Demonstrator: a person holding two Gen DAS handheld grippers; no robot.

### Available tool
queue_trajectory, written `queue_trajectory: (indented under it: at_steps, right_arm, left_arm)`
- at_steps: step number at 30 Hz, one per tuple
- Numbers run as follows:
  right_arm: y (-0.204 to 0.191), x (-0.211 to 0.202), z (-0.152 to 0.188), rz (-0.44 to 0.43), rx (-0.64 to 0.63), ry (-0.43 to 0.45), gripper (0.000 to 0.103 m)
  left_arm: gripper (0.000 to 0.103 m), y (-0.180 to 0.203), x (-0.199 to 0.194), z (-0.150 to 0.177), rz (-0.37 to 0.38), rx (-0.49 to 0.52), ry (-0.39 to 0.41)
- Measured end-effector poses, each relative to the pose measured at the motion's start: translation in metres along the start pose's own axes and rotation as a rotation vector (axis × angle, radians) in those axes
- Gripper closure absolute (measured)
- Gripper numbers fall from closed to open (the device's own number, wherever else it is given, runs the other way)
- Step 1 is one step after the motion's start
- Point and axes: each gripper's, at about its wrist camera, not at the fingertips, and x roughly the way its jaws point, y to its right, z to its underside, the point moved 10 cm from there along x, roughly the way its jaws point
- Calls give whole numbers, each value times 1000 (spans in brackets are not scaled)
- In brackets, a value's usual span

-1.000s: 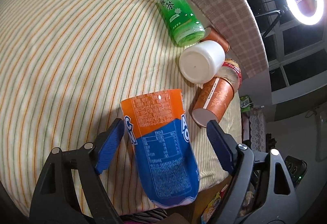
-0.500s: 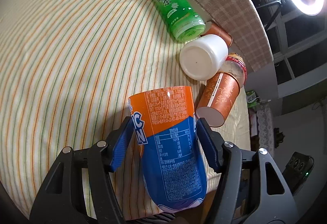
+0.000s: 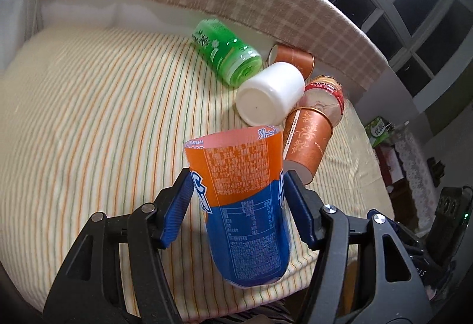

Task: Flip cup upright
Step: 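Lower the bottle upright onto the table with the left tool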

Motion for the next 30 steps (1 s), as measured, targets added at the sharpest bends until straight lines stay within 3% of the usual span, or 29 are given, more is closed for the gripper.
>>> queue_trajectory:
  at_steps: [6,15,23,30]
  right_arm:
    - [0,-3,-1,4,0,14,11]
    - [4,-4,-1,9,14,18,11]
    - [5,-5,-1,14,14,23,11]
    - [4,-7,-1,15,10,27,11]
  left_arm:
    - [39,7,-14,-7,-90,107,90]
    - [39,30,-21,2,-168,261,159]
    - [39,43,-22,12,-199,335,180]
    - [39,51,-25,22,-170,358,171]
